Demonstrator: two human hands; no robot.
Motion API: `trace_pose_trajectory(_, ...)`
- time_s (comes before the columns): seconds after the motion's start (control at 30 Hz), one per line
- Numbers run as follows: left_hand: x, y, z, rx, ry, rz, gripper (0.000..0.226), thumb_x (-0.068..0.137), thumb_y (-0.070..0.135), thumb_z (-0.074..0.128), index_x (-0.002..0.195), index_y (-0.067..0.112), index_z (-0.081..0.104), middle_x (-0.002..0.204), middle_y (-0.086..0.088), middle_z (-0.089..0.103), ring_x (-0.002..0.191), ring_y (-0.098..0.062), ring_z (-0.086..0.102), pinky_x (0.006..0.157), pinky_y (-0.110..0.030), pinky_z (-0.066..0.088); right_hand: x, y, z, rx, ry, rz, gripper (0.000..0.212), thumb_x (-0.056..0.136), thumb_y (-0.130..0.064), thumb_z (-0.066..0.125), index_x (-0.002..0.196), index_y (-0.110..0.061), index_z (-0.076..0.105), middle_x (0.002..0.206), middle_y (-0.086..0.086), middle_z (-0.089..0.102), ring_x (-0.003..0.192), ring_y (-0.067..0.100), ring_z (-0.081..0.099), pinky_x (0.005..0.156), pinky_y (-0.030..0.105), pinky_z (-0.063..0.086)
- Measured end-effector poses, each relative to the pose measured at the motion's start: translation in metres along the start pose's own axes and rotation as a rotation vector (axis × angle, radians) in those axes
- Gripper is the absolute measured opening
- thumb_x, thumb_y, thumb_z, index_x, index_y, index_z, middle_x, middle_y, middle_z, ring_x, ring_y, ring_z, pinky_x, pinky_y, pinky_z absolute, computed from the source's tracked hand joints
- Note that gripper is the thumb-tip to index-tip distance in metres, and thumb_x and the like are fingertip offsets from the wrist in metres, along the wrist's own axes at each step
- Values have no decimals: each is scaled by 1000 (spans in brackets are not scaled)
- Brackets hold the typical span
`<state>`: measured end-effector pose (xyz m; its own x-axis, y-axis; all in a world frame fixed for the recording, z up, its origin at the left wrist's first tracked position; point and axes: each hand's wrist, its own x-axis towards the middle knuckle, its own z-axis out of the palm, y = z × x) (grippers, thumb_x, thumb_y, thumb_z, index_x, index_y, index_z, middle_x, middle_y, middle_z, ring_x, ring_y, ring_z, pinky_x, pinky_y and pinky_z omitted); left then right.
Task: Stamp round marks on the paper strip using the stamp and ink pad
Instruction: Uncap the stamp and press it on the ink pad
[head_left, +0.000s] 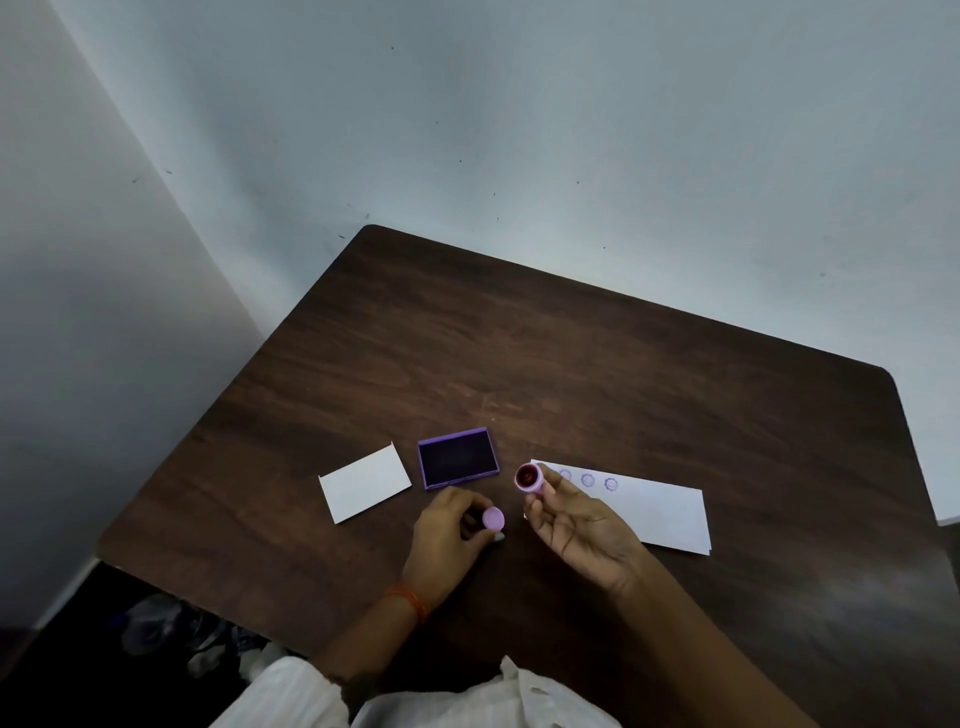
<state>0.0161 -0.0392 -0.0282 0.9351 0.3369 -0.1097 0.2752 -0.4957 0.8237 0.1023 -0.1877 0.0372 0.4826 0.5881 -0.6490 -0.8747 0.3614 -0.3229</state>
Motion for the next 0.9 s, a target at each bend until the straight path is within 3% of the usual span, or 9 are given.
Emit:
trace_pose_trajectory(0.1,-1,-3,2,28,-21,15,27,68,21,79,89,24,62,96,5,60,82,-5,55,69,-9,44,5,1,-1,20,-52,-37,48,32,4,90,76,-1,72,83,17,75,73,22,72,57,28,59)
trace_pose_trajectory(0.17,-2,-5,2,41,-29,27,30,69,25,78,94,25,62,101,5,59,87,-5,55,75,-15,47,8,1,-1,16,-58,-53,50,24,4,92,69,-1,72,81,17,75,73,23,72,56,27,59)
trace_pose_trajectory(0.3,-1,-7,-7,137,110,82,34,73,34,73,102,21,62,106,4,58,97,-10,51,82,-23,45,6,-2,8,-41,-18,-61,14,63,2,66,71,-5,74,77,10,75,67,15,71,55,21,58)
trace_pose_trajectory(0.47,9,-12,-23,365,336,95,38,71,35,75,104,22,62,109,-3,61,96,-21,52,78,-33,42,5,-4,11,-105,34,-49,24,79,3,55,70,-6,75,70,6,74,55,9,65,52,16,55)
trace_pose_trajectory(0.53,12,-13,-27,403,375,63,40,70,36,75,106,23,61,113,-4,60,103,-24,50,79,-36,39,5,-3,14,-94,-1,-51,13,62,4,74,72,-5,75,75,9,75,60,12,69,55,19,57)
trace_pose_trajectory(0.6,15,-16,-30,414,378,37,46,70,38,75,110,23,60,119,-5,58,116,-27,44,88,-41,36,9,-1,13,-68,-58,-66,46,31,-1,92,73,-3,73,79,12,76,69,17,72,58,23,59)
trace_pose_trajectory(0.67,19,-21,-31,451,349,28,53,71,44,72,116,21,56,128,-6,55,130,-30,35,100,-48,30,9,-2,13,-68,-54,-73,52,23,-2,93,70,-3,71,79,13,76,73,19,73,59,26,60)
trace_pose_trajectory(0.8,25,-30,-32,576,266,73,69,73,63,45,126,19,48,138,-4,50,138,-33,23,112,-48,-2,8,-2,19,-88,-1,-86,20,62,4,66,80,-3,62,74,10,76,70,16,72,59,22,60)
trace_pose_trajectory(0.9,28,-32,-33,604,221,98,73,76,65,38,132,18,43,141,-3,47,140,-32,18,110,-46,-17,7,-2,21,-105,-4,-88,19,72,4,55,82,-4,69,77,9,77,71,14,72,63,22,60)
